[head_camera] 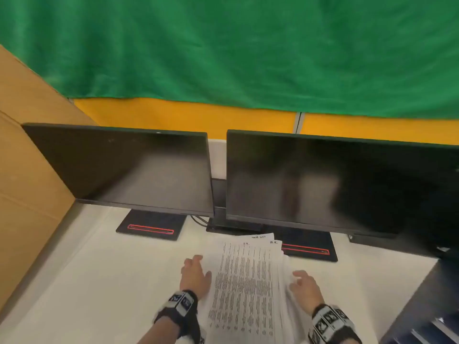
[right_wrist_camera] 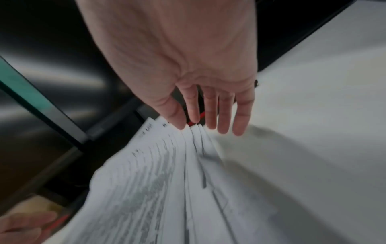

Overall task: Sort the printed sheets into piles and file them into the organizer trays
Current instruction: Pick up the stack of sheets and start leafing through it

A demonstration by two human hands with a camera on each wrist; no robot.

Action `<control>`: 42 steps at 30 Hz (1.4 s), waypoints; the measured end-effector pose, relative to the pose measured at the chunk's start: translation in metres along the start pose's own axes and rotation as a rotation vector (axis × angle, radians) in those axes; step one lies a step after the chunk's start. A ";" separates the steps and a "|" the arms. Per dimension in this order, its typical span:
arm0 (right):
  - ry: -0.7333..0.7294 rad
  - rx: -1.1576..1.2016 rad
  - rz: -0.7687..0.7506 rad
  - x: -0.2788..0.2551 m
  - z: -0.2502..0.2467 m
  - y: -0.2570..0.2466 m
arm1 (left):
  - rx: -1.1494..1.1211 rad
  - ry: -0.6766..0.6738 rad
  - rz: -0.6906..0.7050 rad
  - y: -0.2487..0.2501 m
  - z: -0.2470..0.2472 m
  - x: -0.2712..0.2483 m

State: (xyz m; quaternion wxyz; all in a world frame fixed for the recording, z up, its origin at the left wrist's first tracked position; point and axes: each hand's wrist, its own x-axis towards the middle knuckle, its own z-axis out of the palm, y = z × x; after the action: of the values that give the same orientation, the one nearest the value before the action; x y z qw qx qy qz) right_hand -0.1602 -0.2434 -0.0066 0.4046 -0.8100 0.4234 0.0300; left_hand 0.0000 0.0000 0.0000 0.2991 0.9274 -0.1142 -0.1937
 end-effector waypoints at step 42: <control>0.032 0.144 -0.027 -0.031 0.004 0.016 | 0.460 -0.105 0.697 0.013 0.006 -0.009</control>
State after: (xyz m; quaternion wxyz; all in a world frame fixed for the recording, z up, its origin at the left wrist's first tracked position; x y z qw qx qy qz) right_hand -0.1905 -0.2248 -0.0072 0.4553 -0.7849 0.4198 -0.0189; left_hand -0.0114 -0.0100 0.0059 0.1256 0.8646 -0.4766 -0.0975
